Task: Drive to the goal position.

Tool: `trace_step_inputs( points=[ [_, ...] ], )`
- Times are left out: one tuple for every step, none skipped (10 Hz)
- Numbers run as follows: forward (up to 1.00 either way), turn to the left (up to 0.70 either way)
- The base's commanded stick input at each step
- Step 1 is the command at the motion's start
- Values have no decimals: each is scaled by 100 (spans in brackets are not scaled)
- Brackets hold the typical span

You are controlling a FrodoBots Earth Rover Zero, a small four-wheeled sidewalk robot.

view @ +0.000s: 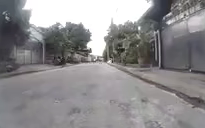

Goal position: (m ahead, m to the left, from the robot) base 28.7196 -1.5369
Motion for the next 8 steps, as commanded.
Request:
trace_step_inputs(
  points=[
    [85, 0],
    [85, 0],
    [85, 0],
    [85, 0],
    [85, 0],
    [85, 0],
    [85, 0],
    [85, 0]
  ],
)
